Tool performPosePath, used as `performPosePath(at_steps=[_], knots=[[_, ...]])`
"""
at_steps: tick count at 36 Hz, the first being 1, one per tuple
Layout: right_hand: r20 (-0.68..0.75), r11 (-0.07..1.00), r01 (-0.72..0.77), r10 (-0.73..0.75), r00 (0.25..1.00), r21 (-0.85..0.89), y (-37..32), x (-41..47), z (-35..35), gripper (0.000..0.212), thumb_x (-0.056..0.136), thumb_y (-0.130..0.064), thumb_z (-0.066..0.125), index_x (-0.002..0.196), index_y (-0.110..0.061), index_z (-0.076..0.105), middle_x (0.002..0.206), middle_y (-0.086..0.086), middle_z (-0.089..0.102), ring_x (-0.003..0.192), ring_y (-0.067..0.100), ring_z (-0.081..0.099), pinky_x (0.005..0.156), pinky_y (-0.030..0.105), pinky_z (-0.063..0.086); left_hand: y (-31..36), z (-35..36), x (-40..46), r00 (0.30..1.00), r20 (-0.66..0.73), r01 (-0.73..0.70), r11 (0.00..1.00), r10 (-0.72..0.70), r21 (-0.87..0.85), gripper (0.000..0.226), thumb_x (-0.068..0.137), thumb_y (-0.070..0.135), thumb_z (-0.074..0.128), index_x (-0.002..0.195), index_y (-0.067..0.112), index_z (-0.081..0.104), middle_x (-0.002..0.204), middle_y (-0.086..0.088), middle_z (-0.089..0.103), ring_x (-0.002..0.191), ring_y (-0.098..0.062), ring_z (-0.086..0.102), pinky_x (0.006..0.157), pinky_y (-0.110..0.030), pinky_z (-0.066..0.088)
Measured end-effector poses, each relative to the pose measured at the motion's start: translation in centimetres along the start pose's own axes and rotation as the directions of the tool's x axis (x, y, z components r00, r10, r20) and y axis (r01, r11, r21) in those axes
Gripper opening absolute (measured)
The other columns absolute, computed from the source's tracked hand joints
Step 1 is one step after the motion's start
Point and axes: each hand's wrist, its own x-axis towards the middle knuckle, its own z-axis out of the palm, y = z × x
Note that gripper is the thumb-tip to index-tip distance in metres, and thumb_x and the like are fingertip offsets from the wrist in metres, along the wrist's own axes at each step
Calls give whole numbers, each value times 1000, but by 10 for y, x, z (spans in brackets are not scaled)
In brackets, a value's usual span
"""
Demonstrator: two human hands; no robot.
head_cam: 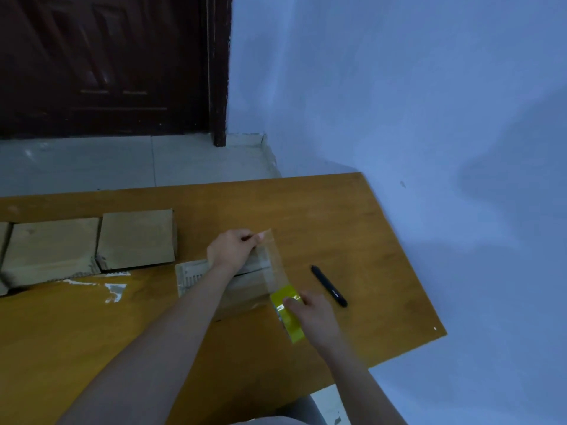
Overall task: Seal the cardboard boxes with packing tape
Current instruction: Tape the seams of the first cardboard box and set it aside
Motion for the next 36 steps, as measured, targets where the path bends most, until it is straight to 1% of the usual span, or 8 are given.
performPosePath(at_steps=[4,9,14,17,22,28,33,36], knots=[[-8,1000,8,-8,1000,22,3,0,0,17,92,-17,56,81,-4,60,58,-1,59,38,-2,53,39,11,36,0,1,2,1000,10,13,1000,-13,14,37,89,63,47,94,35,70,86,9,64,82,-12,55,64,-26,39],[-8,999,3,-3,1000,39,1,2,1,22,93,-17,55,71,-11,57,46,-8,55,36,-2,51,38,10,35,1,1,2,1000,-5,23,999,-23,32,38,90,63,46,95,35,70,85,8,65,80,-13,56,60,-25,39],[2,996,-35,35,999,82,0,0,5,18,92,-19,56,85,-4,63,55,-4,62,42,3,58,41,14,41,3,0,1,1000,7,22,998,-23,64,36,90,62,47,97,35,70,87,9,65,79,-11,56,59,-24,40],[3,993,-44,44,999,107,1,-2,8,16,92,-18,56,82,-7,61,50,-6,61,43,4,59,42,14,42,5,0,0,999,18,28,997,-29,68,36,90,61,47,97,34,71,91,6,68,79,-11,54,61,-25,41],[10,992,-46,45,999,121,3,-3,8,19,93,-21,55,80,-8,63,59,0,66,51,11,64,49,20,49,4,0,0,999,13,35,998,-36,59,36,89,62,48,96,35,71,87,10,64,80,-10,55,62,-25,41],[-14,993,-13,14,1000,114,4,-3,6,23,94,-20,55,72,-14,58,48,-7,61,43,2,58,43,13,41,4,0,1,999,10,44,998,-45,33,36,89,63,48,97,36,70,90,8,67,84,-13,58,65,-26,43],[26,980,-66,62,998,188,7,0,10,18,93,-21,56,83,-8,64,57,0,66,53,14,65,53,26,52,5,0,1,999,25,45,998,-46,48,36,89,63,48,98,36,70,92,7,67,85,-13,59,66,-27,45],[48,974,-92,84,995,209,10,3,13,19,93,-20,55,92,-4,64,63,5,67,54,16,65,53,25,53,5,-1,0,998,33,46,996,-48,74,37,89,63,48,97,35,71,91,7,67,84,-13,58,63,-26,42]])
